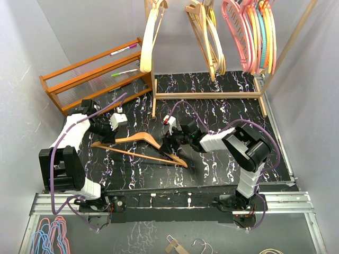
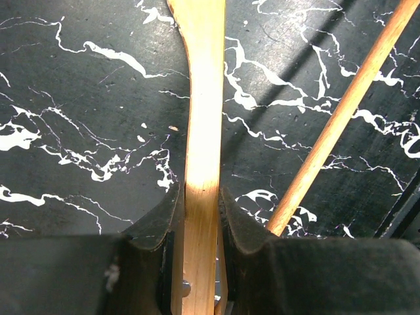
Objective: Organize the hangers
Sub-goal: Pick up the hanger at the center of the board.
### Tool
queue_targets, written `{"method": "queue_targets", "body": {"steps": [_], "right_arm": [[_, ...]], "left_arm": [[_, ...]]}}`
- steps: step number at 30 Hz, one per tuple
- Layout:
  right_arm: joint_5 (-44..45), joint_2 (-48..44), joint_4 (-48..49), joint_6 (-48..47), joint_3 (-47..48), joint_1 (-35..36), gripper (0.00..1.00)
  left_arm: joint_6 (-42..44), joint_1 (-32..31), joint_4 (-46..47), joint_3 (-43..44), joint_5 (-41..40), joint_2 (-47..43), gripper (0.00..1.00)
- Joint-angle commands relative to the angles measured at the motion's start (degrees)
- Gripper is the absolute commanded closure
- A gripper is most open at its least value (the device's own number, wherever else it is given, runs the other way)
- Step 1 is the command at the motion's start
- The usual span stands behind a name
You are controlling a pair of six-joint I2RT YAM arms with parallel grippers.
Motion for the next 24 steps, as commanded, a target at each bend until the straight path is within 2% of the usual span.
{"method": "queue_targets", "body": {"steps": [1, 3, 6, 10, 15, 17, 18, 24], "right_arm": [[7.2, 1.3, -17.6, -0.3, -2.2, 1.4, 0.45], [7.9, 2.2, -18.8, -0.6, -1.5, 2.6, 0.5], [10.5, 5.3, -20.3, -1.6, 0.3, 5.1, 0.52], [13.3, 9.4, -21.2, -2.1, 3.3, 8.1, 0.65], [19.3, 10.4, -21.0, -1.9, 4.6, 9.3, 0.77], [22.7, 9.2, -20.2, -1.9, 4.0, 9.5, 0.89], [24.8, 8.2, -19.5, -1.7, 3.6, 9.6, 0.92], [38.1, 1.7, -14.9, -2.0, 0.5, 10.8, 0.92]], "left_arm": [[0.1, 0.5, 0.6, 1.0, 0.7, -1.4, 1.0], [0.0, 0.5, 1.0, 1.0, 0.9, -1.2, 1.0], [-0.5, 0.5, 1.1, 1.2, 1.5, -0.8, 1.0], [-0.8, 0.5, 0.9, 1.5, 1.8, -0.4, 1.0], [-1.1, 0.5, 0.8, 2.0, 2.2, -0.2, 1.0], [-1.4, 0.5, 0.8, 2.0, 2.3, -0.1, 1.0], [-1.5, 0.5, 0.8, 2.1, 2.4, 0.0, 1.0], [-2.6, 0.5, 0.7, 2.9, 2.5, 0.6, 1.0]]}}
